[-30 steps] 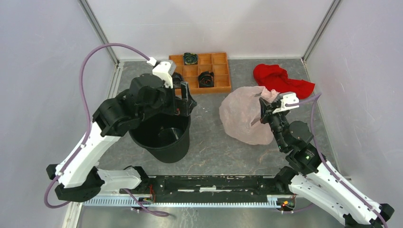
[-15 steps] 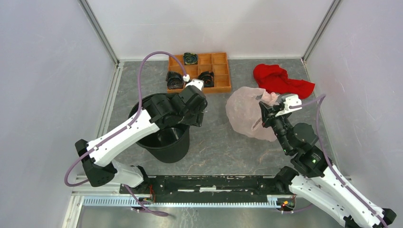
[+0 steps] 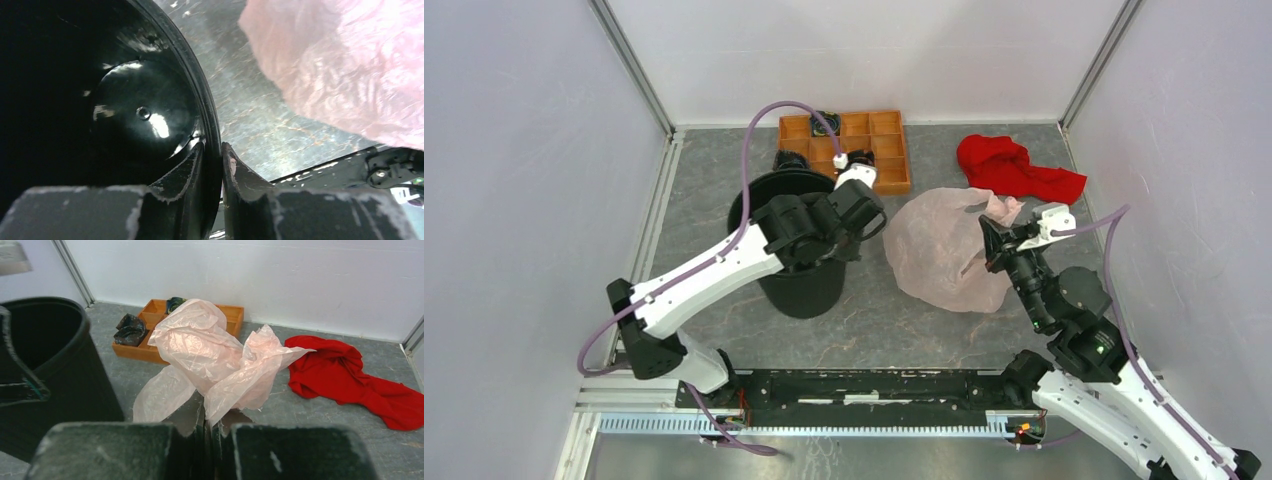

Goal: Put the trash bags into the trash bin

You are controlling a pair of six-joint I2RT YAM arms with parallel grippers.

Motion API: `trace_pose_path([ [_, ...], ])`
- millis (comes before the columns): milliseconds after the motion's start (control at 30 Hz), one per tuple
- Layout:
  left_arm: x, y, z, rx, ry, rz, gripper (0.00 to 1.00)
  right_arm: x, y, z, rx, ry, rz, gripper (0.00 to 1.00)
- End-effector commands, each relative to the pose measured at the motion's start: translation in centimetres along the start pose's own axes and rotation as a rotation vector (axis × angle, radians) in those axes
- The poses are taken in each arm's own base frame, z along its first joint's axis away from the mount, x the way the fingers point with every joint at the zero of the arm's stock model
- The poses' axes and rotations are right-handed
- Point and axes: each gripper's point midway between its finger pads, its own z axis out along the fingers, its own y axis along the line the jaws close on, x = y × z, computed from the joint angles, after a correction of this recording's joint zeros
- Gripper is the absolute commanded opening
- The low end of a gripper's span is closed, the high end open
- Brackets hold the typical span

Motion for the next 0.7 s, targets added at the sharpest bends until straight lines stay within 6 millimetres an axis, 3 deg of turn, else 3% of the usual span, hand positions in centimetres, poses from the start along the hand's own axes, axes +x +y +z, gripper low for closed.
trace_pose_path([
  [0, -3.5, -5.1, -0.7, 0.13, -0.082, -0.003, 0.18, -4.5, -1.0, -1.3, 0.026, -0.106, 0.04, 0.07],
  [200, -4.3, -9.4, -1.1, 0.22, -0.097, 0.05, 0.16, -7.8, -2.4, -2.6, 0.073, -0.14, 0.011, 0.07],
  [367, -3.2, -10.4, -1.5, 0.259, -0.089, 0.074, 0.17, -10.8, -3.0, -3.2, 0.089, -0.19, -0.008, 0.1],
  [500, -2.9, -10.2, -2.7, 0.318, -0.108, 0.06, 0.43, -12.9, -3.3, -3.1, 0.109, -0.224, -0.03, 0.1],
  [567, -3.4, -10.1, -4.2, 0.364, -0.141, 0.053, 0.53, -13.9, -3.1, -2.9, 0.106, -0.239, -0.038, 0.1],
  [667, -5.0, -9.2, -7.8, 0.441, -0.238, 0.029, 0.76, -16.2, -2.1, -2.3, 0.064, -0.284, -0.028, 0.09],
])
